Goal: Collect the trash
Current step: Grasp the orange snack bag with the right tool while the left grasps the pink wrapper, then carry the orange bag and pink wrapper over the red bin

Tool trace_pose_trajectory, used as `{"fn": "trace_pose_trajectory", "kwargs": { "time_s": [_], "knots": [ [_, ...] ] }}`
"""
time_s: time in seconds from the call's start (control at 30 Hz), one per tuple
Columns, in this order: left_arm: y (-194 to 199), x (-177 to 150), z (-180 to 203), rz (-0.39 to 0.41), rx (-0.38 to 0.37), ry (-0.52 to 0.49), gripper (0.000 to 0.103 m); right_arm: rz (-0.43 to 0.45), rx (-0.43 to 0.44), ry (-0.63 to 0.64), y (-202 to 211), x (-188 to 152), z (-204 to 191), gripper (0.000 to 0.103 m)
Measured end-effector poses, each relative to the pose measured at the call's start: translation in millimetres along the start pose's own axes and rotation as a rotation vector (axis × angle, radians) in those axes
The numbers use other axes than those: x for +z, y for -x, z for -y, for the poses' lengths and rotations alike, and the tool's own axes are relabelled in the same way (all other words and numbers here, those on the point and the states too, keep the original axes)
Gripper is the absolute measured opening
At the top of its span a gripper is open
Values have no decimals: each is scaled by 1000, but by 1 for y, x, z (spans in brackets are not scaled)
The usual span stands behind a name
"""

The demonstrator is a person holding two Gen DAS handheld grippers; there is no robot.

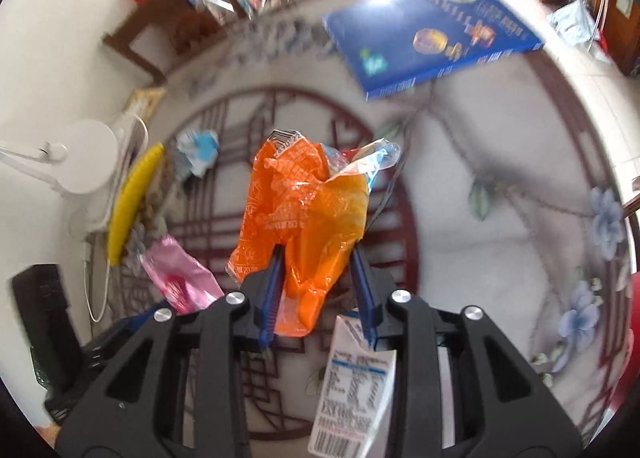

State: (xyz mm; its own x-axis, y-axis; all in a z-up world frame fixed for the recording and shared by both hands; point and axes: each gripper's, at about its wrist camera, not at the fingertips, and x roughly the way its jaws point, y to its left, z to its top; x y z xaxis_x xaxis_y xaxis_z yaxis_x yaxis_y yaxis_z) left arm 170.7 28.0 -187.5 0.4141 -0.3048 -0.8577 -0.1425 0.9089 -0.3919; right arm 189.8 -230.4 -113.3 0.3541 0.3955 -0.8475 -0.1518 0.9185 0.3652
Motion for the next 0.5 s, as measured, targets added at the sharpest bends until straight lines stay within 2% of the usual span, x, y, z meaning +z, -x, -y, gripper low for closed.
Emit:
{"fn": "trace_pose_trajectory", "kwargs": {
  "time_s": [0.17,0.23,0.3,0.33,0.37,0.4,0.5],
  "knots": [
    [-13,3,3,-11,-8,21,73,107,-9,6,50,-14,4,33],
    [-16,3,3,-15,-9,23,69,126,-7,2,67,-28,7,33],
    [-18,3,4,-21,-6,22,43,140,-11,-7,80,-44,9,33],
    [-18,1,4,-29,-3,18,37,145,-13,-12,84,-49,10,33],
    [-18,0,5,-32,-3,15,24,155,-21,-22,90,-58,11,33],
    [-17,-2,5,-32,0,8,17,166,-29,-33,95,-65,13,33],
    [-7,-8,12,-10,10,-42,8,194,-44,-73,107,-81,18,33]
  ]
}}
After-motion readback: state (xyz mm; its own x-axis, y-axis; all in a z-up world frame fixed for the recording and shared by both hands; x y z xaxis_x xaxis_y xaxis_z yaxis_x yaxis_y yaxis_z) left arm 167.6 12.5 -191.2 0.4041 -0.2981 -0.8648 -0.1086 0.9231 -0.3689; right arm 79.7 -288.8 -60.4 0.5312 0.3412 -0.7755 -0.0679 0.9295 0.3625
